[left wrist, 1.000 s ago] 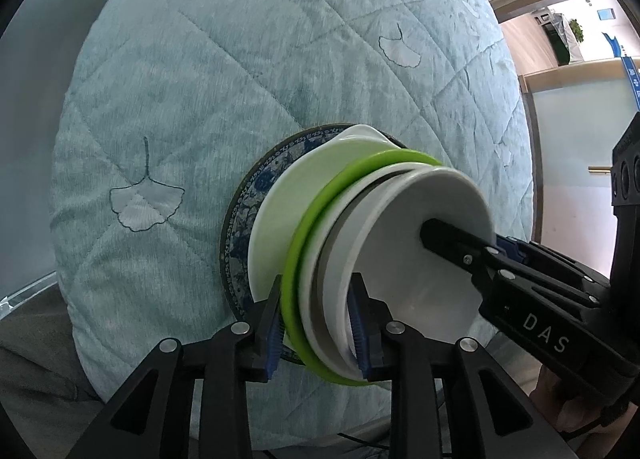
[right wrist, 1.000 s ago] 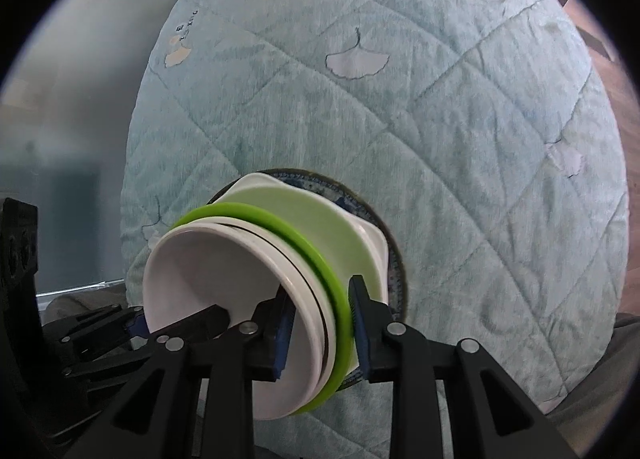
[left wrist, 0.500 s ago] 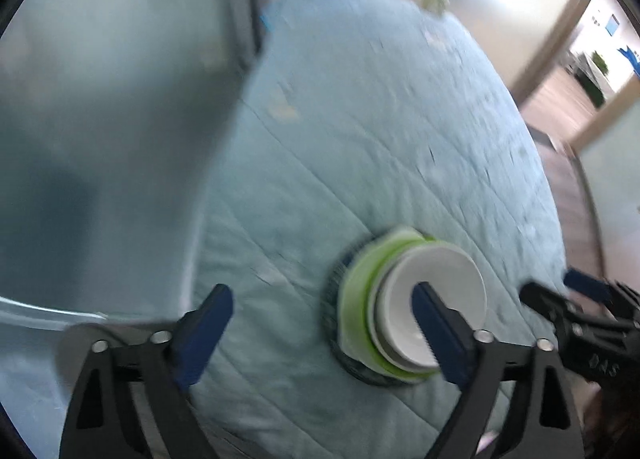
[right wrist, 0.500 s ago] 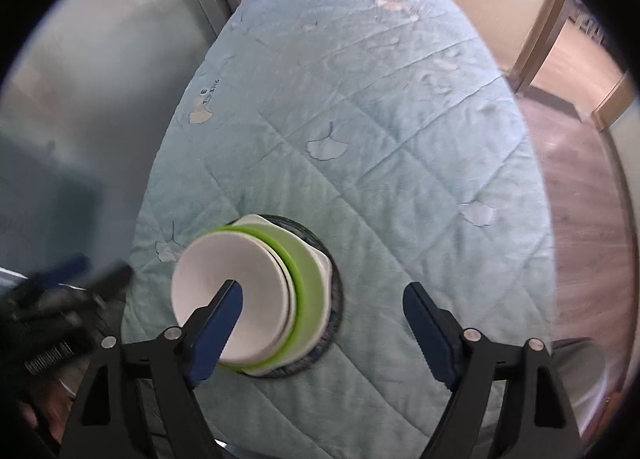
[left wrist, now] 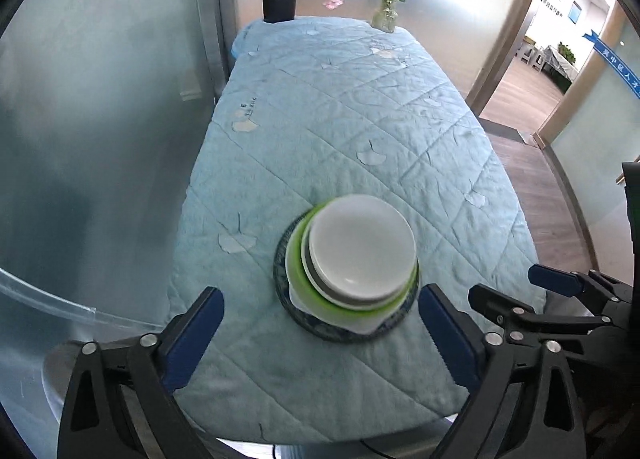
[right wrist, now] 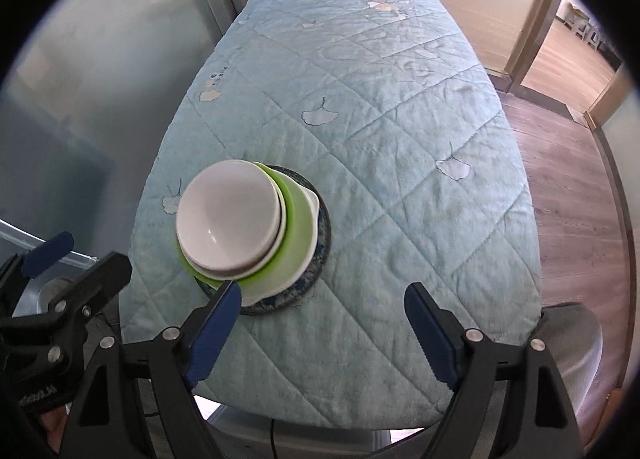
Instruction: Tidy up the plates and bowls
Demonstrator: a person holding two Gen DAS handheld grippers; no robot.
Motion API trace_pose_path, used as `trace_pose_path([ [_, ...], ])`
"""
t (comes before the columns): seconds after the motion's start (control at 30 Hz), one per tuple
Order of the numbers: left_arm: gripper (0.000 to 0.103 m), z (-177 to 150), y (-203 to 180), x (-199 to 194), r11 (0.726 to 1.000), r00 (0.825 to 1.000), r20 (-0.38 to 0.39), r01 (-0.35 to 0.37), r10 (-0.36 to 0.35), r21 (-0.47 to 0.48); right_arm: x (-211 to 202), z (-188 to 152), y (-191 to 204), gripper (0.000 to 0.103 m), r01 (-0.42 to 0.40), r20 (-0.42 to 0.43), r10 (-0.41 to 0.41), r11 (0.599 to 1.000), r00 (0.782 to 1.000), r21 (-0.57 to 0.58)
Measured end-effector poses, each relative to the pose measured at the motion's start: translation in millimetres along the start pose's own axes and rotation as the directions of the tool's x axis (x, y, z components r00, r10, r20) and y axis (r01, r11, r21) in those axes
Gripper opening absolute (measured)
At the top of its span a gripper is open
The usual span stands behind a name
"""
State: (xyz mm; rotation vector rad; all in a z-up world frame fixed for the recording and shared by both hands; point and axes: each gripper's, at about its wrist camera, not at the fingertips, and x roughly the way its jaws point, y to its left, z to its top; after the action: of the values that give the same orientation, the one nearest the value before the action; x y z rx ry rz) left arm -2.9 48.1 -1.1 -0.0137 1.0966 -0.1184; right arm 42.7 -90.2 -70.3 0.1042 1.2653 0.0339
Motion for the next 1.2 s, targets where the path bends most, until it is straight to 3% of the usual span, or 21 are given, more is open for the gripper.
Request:
trace_pose_path([
  [0.03,0.069,-3,-2,-1,1.000,1.000,-0.002,0.001,-0.001,0.003,-1,-3,-1,0.081,0.014,0.004,-0.014,1.000,1.000,-0.004],
  [0.07,0.056,-6,-4,-2,1.000,1.000,-0.003,0.010,-0.010,0.011,-2,-6,-1,0.072,0.022,0.009,-0.022,1.000,1.000,-0.010],
  [0.1,0.034,-8,-4,-2,0.999,1.000,-0.008,0.024,-0.024,0.023,-4,-9,-1,0.059,0.036,0.021,-0.035,0.999,0.999,-0.019],
  [0.13,0.024,-10,-5,-2,0.999,1.000,-0.011,0.026,-0.025,0.028,-5,-10,1,0.029,0.056,0.027,-0.055,0.998,0.998,-0.033],
  [0.2,0.024,-13,-5,-4,0.999,1.000,0.005,0.021,-0.021,0.028,-6,-15,3,0.024,0.064,0.029,-0.063,0.996,0.998,-0.058],
  [0.27,0.043,-16,-8,-12,1.000,0.999,0.044,0.023,-0.023,0.015,-10,-19,1,0.029,0.044,0.047,-0.042,0.998,0.998,-0.049],
  [0.3,0.080,-15,-7,-13,1.000,0.998,0.053,0.014,-0.014,0.003,-13,-22,1,0.037,0.036,0.059,-0.033,0.998,0.998,-0.045],
  [0.33,0.103,-16,-7,-16,1.000,0.998,0.068,-0.004,0.005,-0.014,-15,-24,0,0.068,0.029,0.067,-0.026,0.999,0.997,-0.043],
  [0.37,0.102,-18,-7,-22,0.999,0.994,0.110,-0.020,0.025,-0.039,-17,-26,-1,0.094,0.025,0.077,-0.021,0.999,0.997,-0.044],
  [0.4,0.102,-18,-7,-26,0.998,0.990,0.133,-0.028,0.035,-0.052,-20,-30,-1,0.096,0.030,0.095,-0.025,0.998,0.995,-0.047],
  [0.73,0.102,-29,-19,-39,0.993,0.980,0.164,-0.115,0.115,-0.007,-30,-44,-6,0.102,0.009,0.083,-0.006,0.999,0.997,-0.036],
  [0.83,0.102,-29,-17,-39,0.994,0.985,0.136,-0.108,0.109,-0.014,-36,-47,-7,0.102,0.018,0.094,-0.015,0.999,0.995,-0.037],
  [1.03,0.102,-33,-24,-45,0.990,0.977,0.168,-0.138,0.130,0.037,-43,-48,-12,0.102,0.027,0.107,-0.026,1.000,0.994,-0.013],
  [1.2,0.102,-33,-23,-42,0.992,0.983,0.149,-0.118,0.111,0.040,-44,-49,-6,0.102,0.044,0.120,-0.041,0.999,0.992,-0.028],
])
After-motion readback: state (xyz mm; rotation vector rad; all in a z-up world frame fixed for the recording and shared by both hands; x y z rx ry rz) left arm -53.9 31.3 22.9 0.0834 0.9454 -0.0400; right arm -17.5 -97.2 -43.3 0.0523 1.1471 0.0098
